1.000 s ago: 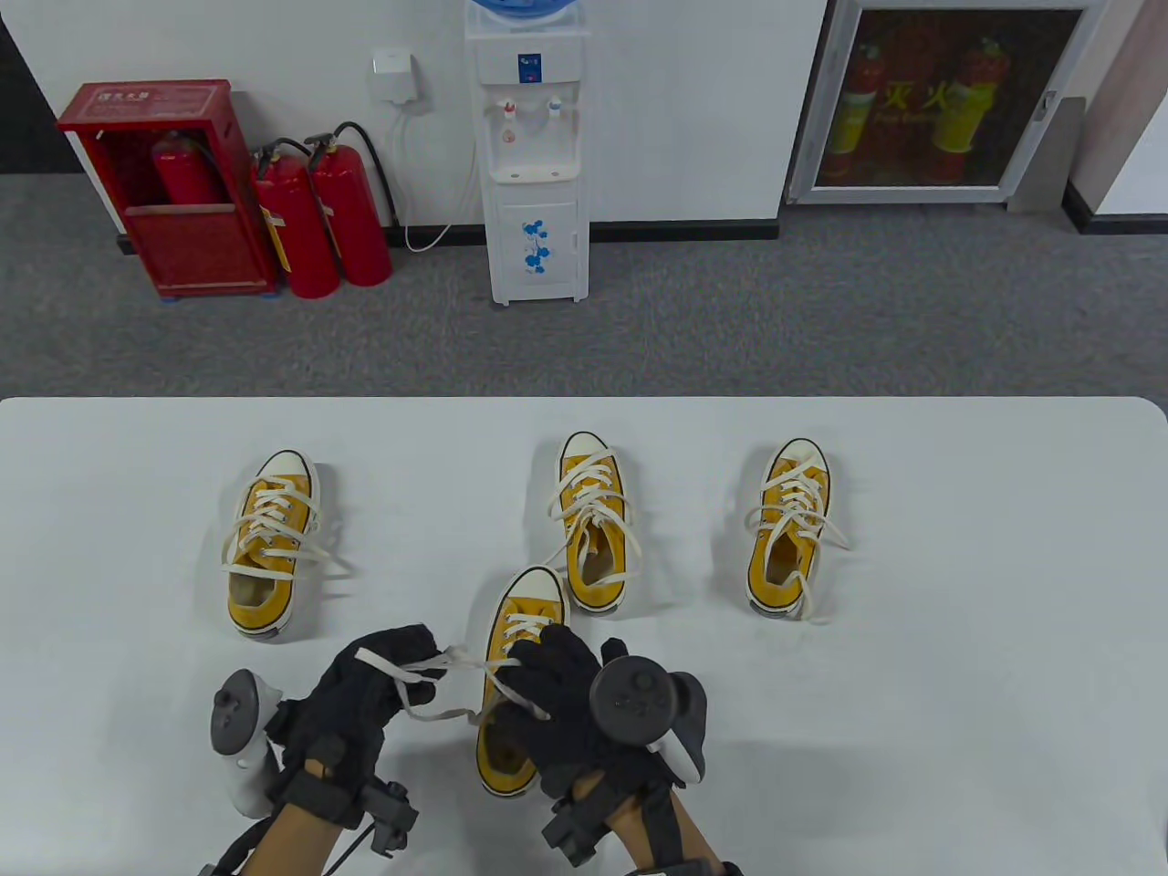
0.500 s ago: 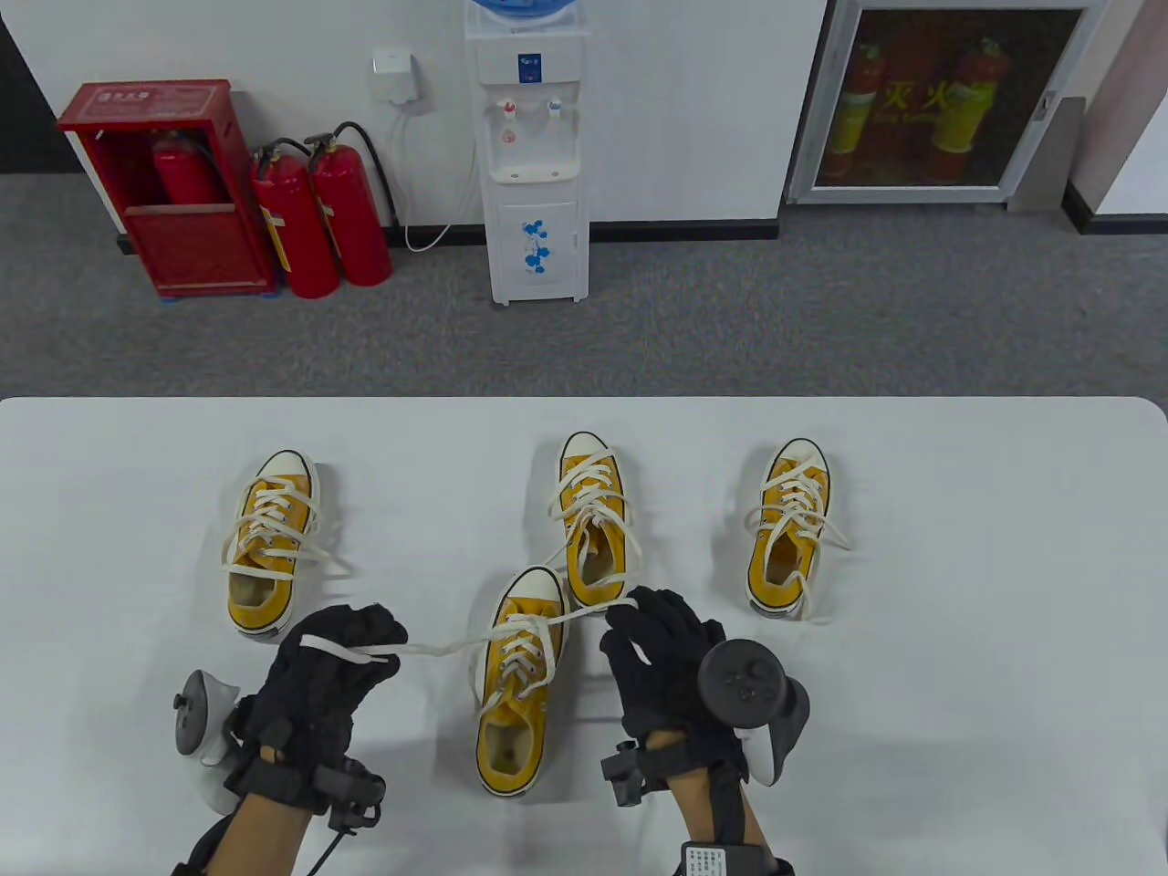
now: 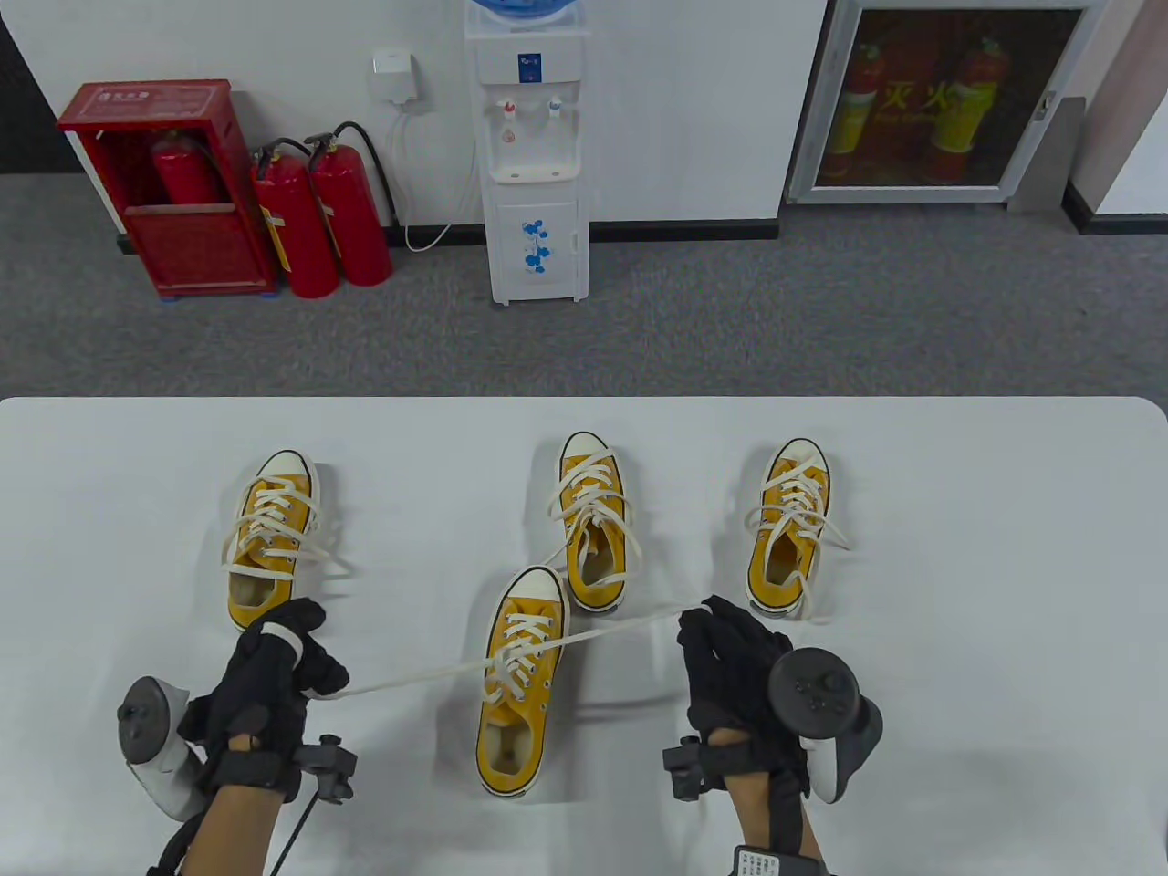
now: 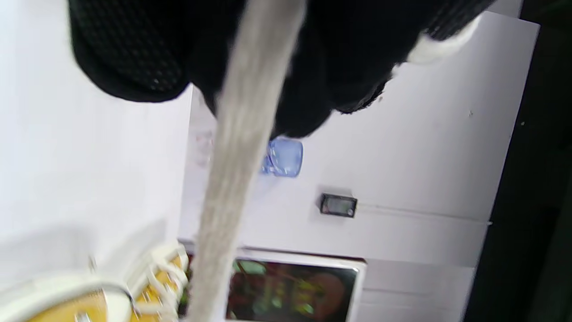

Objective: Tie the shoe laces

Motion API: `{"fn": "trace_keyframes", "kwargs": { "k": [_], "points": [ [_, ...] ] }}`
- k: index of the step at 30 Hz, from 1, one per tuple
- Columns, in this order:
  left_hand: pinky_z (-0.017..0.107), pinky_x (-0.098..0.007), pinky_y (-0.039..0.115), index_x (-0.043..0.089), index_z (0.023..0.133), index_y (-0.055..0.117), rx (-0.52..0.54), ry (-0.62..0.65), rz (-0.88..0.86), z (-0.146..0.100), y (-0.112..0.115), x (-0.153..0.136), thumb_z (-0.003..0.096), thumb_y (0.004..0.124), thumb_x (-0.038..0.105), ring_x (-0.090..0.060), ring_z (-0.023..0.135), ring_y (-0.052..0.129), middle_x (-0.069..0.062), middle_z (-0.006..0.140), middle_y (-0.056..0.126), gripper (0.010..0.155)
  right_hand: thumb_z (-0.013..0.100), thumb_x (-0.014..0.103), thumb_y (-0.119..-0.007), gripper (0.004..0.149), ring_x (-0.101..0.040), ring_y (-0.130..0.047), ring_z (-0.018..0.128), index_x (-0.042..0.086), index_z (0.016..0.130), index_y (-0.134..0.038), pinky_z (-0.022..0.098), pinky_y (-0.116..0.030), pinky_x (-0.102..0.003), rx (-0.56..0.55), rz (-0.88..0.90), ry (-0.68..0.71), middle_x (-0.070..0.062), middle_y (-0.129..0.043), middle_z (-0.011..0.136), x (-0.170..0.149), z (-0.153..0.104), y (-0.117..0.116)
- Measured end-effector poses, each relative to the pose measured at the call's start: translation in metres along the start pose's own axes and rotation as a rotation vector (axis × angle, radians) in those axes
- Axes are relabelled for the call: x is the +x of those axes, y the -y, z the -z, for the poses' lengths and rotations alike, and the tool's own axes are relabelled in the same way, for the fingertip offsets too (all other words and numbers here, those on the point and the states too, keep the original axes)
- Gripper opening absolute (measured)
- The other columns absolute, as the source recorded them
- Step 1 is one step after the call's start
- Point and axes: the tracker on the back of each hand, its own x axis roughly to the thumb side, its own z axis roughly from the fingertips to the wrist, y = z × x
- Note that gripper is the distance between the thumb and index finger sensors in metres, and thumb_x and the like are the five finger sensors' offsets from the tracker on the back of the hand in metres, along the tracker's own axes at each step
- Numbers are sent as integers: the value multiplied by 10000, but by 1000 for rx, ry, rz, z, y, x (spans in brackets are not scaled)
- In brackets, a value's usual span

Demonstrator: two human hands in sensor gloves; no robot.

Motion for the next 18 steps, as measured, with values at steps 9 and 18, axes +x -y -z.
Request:
{"fn": "trace_keyframes", "kwargs": {
  "k": [9,18],
  "points": [
    [279,-475,918,304,827,910,153,15,275,0,-18,8,495,757,516,-123,59,1003,118,289,1013,422,451,455,-813,466,-401,-867,865,147,741,-1005,672,-569,-658,-107,-193,-112,-82,-903,905,-34,2,31],
    [232,-468,920,288,815,922,237,-50,352,3,-36,1,493,760,516,-113,7,975,117,263,1012,427,450,452,-822,430,-370,-922,817,172,699,-1033,653,-626,-623,-177,-309,-260,-70,-949,855,-58,3,55]
  ]
}}
